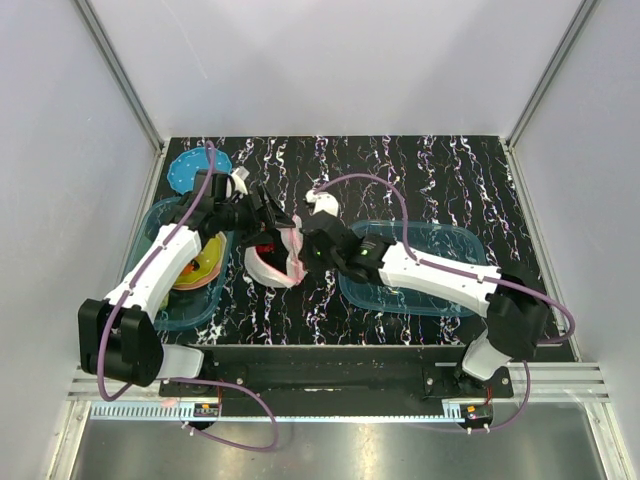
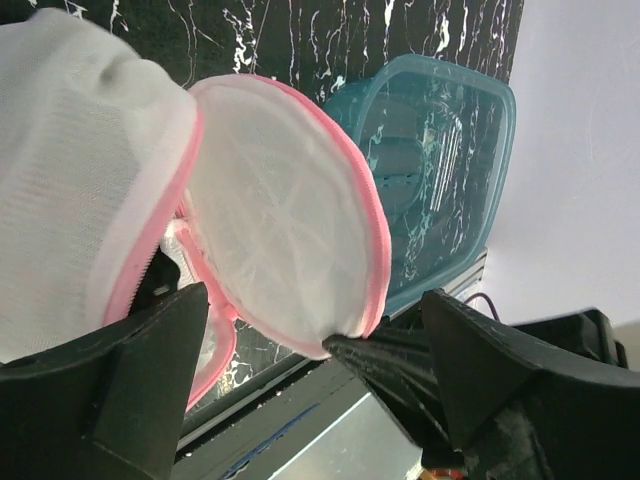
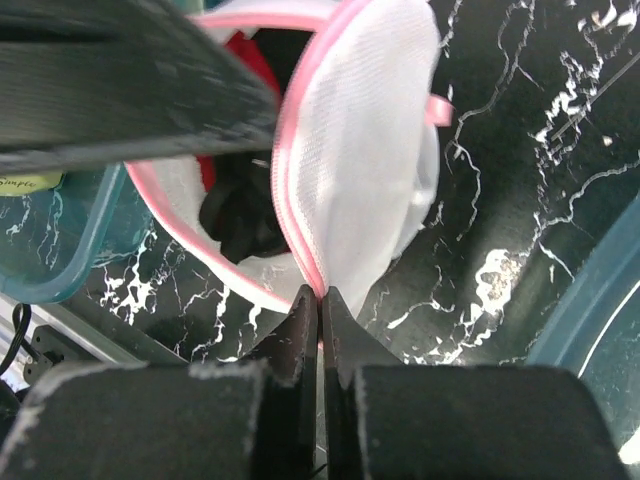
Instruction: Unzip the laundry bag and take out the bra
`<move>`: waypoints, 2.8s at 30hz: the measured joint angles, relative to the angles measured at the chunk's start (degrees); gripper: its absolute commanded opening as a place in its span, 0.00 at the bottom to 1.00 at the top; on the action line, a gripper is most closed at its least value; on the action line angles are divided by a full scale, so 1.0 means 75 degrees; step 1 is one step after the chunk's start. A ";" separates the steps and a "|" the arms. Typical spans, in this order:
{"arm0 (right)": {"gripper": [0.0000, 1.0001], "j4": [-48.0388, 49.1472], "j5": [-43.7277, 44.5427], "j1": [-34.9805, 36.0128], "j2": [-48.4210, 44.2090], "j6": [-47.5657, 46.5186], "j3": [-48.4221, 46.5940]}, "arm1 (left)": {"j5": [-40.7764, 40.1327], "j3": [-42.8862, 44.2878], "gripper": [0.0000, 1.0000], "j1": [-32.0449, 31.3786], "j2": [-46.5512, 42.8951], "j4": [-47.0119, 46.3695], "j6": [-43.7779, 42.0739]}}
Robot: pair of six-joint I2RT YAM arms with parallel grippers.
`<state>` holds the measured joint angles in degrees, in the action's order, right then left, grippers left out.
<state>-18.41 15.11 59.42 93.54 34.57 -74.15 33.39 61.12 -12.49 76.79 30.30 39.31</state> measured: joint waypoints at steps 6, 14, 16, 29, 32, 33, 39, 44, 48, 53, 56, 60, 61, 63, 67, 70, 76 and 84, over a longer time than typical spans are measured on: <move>0.00 0.0420 -0.0356 -0.0434 -0.0560 0.0382 0.0979 | -0.0361 -0.0248 0.88 0.0003 -0.0341 0.0006 -0.0017; 0.00 0.0720 -0.0653 -0.0507 -0.0723 0.0551 0.1116 | -0.1778 -0.0985 0.60 -0.0006 -0.1772 0.0574 -0.0073; 0.00 0.0764 -0.0717 -0.0519 -0.0723 0.0583 0.1169 | -0.2264 -0.1090 0.62 -0.0006 -0.2503 0.0667 -0.0017; 0.00 0.0901 -0.0831 -0.0542 -0.0863 0.0699 0.1381 | -0.3267 -0.1390 0.00 -0.0006 -0.1574 0.0836 -0.0149; 0.00 0.0901 -0.0825 -0.0542 -0.1020 0.0726 0.1501 | -0.3264 -0.1393 0.00 -0.0006 -0.1352 0.0764 -0.0283; 0.00 0.0912 -0.0819 -0.0548 -0.1087 0.0731 0.1553 | -0.3261 -0.1393 0.00 -0.0006 -0.1314 0.0749 -0.0306; 0.38 0.0935 -0.0702 -0.0933 -0.1711 0.0915 0.2320 | -0.3287 -0.1393 0.00 -0.0006 -0.1451 0.0749 -0.0326; 0.74 0.0399 -0.0455 -0.1070 -0.1824 0.0743 0.2433 | -0.3281 -0.1393 0.00 -0.0006 -0.1498 0.0761 -0.0370; 0.71 -0.0294 -0.0111 -0.1064 -0.2002 0.0417 0.1909 | -0.3249 -0.1393 0.00 -0.0003 -0.1504 0.0766 -0.0425; 0.64 -0.0469 0.0070 -0.0866 -0.1964 0.0020 0.0399 | -0.3232 -0.1393 0.00 -0.0003 -0.1594 0.0793 -0.0478; 0.65 -0.0157 -0.0012 -0.0565 -0.1303 -0.0090 -0.0720 | -0.3287 -0.1393 0.00 -0.0006 -0.1655 0.0848 -0.0490; 0.67 0.0312 -0.0612 -0.0393 0.0221 -0.0017 -0.1682 | -0.3459 -0.1393 0.00 0.0044 -0.1894 0.1040 -0.0513; 0.67 0.0353 -0.0796 -0.0379 0.0667 0.0035 -0.1801 | -0.3497 -0.1393 0.00 0.0067 -0.1970 0.1064 -0.0536; 0.67 0.0356 -0.1160 -0.0373 0.1457 0.0137 -0.1897 | -0.3518 -0.1393 0.00 0.0090 -0.2090 0.1110 -0.0589; 0.67 0.0195 -0.1670 -0.0370 0.2602 0.0323 -0.1897 | -0.3500 -0.1396 0.00 0.0114 -0.2116 0.1209 -0.0618; 0.67 0.0125 -0.1996 -0.0373 0.2891 0.0391 -0.1915 | -0.3491 -0.1399 0.00 0.0117 -0.2116 0.1215 -0.0618; 0.68 0.0321 -0.2314 -0.0373 0.2920 0.0493 -0.2148 | -0.3483 -0.1413 0.00 0.0117 -0.2116 0.1224 -0.0621; 0.68 0.0577 -0.2393 -0.0373 0.2967 0.0632 -0.2296 | -0.3480 -0.1416 0.00 0.0117 -0.2119 0.1224 -0.0638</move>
<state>-14.09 -2.83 56.62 115.79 39.31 -91.37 7.29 50.50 -11.62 60.90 39.48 34.52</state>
